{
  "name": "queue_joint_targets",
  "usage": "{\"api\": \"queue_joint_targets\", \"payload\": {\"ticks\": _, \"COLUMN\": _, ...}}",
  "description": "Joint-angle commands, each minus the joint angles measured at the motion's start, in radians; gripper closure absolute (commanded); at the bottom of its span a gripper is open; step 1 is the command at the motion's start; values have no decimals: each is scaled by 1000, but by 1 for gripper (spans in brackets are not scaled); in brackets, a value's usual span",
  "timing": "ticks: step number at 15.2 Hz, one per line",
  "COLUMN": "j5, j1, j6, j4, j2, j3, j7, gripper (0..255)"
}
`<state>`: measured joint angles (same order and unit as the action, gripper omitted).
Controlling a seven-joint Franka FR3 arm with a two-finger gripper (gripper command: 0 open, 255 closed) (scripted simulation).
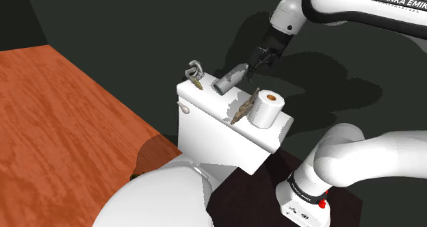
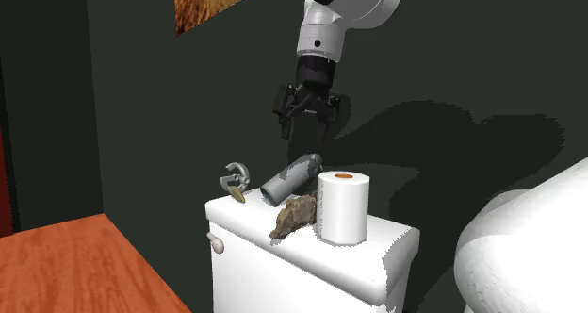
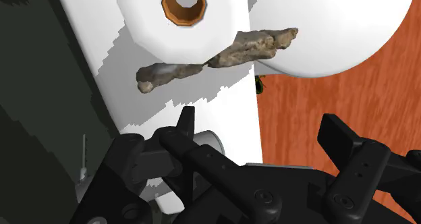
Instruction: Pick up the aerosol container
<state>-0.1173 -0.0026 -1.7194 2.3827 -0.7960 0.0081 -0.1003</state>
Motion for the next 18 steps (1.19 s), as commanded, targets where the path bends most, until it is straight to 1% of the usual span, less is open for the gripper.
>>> {"api": "queue_joint_targets", "payload": {"ticks": 1, "j5": 0, "j1": 0, "j6": 0, "j4": 0, "j2": 0, "j3": 0, "j7": 0, "gripper": 0}}
{"api": "queue_joint_targets", "payload": {"ticks": 5, "j5": 106, "j1": 45, "j6": 37, "j4": -61, "j2": 101, "j3": -120, "j7": 313, "gripper": 0}}
{"api": "queue_joint_targets", "payload": {"ticks": 10, "j5": 222, "j1": 105, "j6": 58, "j4": -185, "j2": 273, "j3": -240, "j7": 695, "gripper": 0}}
{"api": "queue_joint_targets", "payload": {"ticks": 14, "j5": 290, "j1": 151, "j6": 55, "j4": -306, "j2": 431, "j3": -312, "j7": 991, "gripper": 0}}
{"api": "queue_joint_targets", "payload": {"ticks": 18, "j5": 335, "j1": 186, "j6": 36, "j4": -436, "j2": 595, "j3": -356, "j7": 1276, "gripper": 0}}
